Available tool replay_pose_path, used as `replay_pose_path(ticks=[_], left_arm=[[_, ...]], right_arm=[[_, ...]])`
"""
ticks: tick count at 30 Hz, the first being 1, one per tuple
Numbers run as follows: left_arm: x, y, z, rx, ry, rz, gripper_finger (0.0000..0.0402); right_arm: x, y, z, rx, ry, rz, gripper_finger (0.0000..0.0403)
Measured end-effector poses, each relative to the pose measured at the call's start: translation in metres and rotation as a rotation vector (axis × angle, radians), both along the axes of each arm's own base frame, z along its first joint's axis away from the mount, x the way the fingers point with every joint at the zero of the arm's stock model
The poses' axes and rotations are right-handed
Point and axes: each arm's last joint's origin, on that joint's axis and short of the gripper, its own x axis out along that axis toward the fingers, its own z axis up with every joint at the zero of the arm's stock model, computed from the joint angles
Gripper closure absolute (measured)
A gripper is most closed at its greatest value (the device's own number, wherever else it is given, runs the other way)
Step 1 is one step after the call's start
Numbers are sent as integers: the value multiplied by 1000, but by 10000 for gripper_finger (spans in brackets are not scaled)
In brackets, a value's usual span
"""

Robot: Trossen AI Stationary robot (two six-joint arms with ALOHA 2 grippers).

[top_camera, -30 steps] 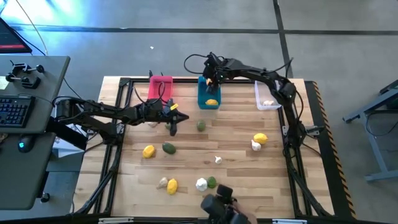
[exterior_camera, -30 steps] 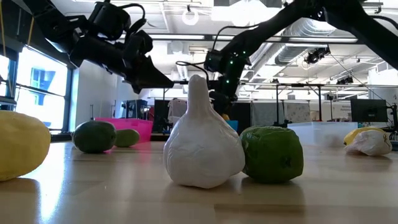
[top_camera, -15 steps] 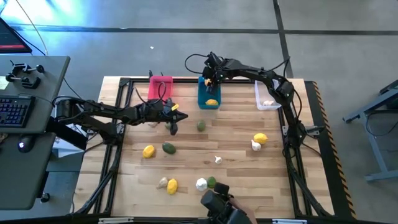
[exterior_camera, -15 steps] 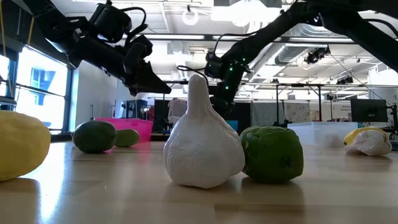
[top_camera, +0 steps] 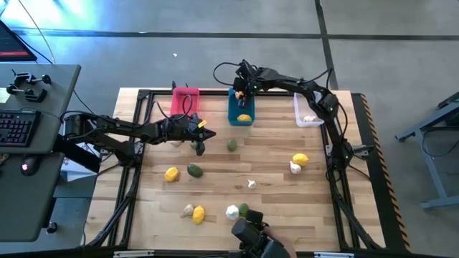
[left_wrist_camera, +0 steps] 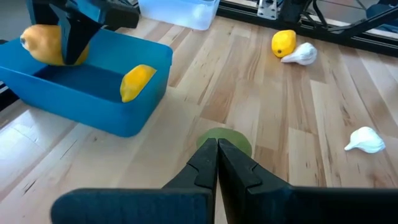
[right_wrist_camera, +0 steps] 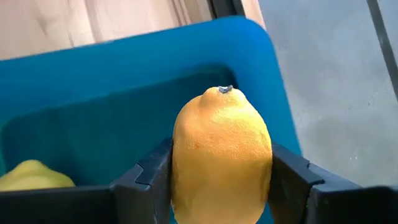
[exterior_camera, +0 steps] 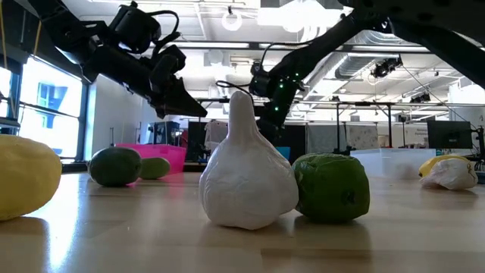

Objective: Sort produce into baskets
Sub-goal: Put the lemon into the blue bin, then put the garlic into the white bin

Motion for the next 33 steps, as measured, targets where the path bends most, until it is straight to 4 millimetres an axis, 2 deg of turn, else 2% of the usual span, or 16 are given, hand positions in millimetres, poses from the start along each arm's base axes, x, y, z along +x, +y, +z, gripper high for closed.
replay_pose_path(ticks=[5,9,18,23,28,31,33], left_arm=[[0,0,0,-17,-3,8,402],[0,0,0,-22,-5,10,402],[0,0,0,-30,-6,13,402],[0,0,0,-32,-6,14,401],[0,0,0,-27,-5,12,402],[0,0,0,-25,-4,10,401],[0,0,0,-25,-4,10,402]], right_arm=[[0,-1,-1,-23,14,-4,219],[-1,-3,-1,-70,43,-31,188],[-4,1,-3,-50,96,-42,123],[-3,1,16,-52,127,-26,118],[-2,-1,52,-62,111,-69,149],[-3,-4,64,-31,55,-153,202],[-3,-5,64,16,19,-206,250]])
